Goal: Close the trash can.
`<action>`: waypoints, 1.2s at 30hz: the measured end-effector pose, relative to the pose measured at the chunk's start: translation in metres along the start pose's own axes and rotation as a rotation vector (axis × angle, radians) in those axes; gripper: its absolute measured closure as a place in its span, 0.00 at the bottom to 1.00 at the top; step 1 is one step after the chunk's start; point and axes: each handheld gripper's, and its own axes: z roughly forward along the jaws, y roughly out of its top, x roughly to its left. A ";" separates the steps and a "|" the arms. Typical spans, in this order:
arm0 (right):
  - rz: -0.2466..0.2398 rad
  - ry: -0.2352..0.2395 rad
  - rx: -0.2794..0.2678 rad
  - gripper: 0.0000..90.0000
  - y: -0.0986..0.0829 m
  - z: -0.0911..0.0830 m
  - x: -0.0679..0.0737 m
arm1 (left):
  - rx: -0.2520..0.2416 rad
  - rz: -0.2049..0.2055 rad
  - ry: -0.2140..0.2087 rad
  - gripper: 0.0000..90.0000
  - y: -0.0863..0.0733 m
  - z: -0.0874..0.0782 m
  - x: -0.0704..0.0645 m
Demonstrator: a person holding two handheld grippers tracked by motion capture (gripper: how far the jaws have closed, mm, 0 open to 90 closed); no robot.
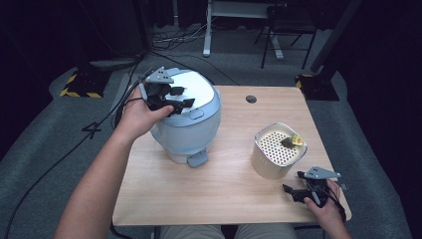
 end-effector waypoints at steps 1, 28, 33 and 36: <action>0.000 0.000 0.000 0.19 0.000 0.000 0.000 | 0.001 0.003 0.003 0.49 0.000 0.000 -0.001; 0.001 -0.003 0.000 0.19 0.000 0.000 0.000 | -0.087 0.009 -0.063 0.35 -0.007 -0.034 -0.028; 0.001 -0.003 0.000 0.19 0.000 0.000 0.000 | -0.117 0.033 -0.075 0.34 -0.020 -0.061 -0.042; 0.001 -0.003 0.000 0.19 0.000 0.000 0.000 | -0.121 0.036 -0.079 0.33 -0.026 -0.068 -0.048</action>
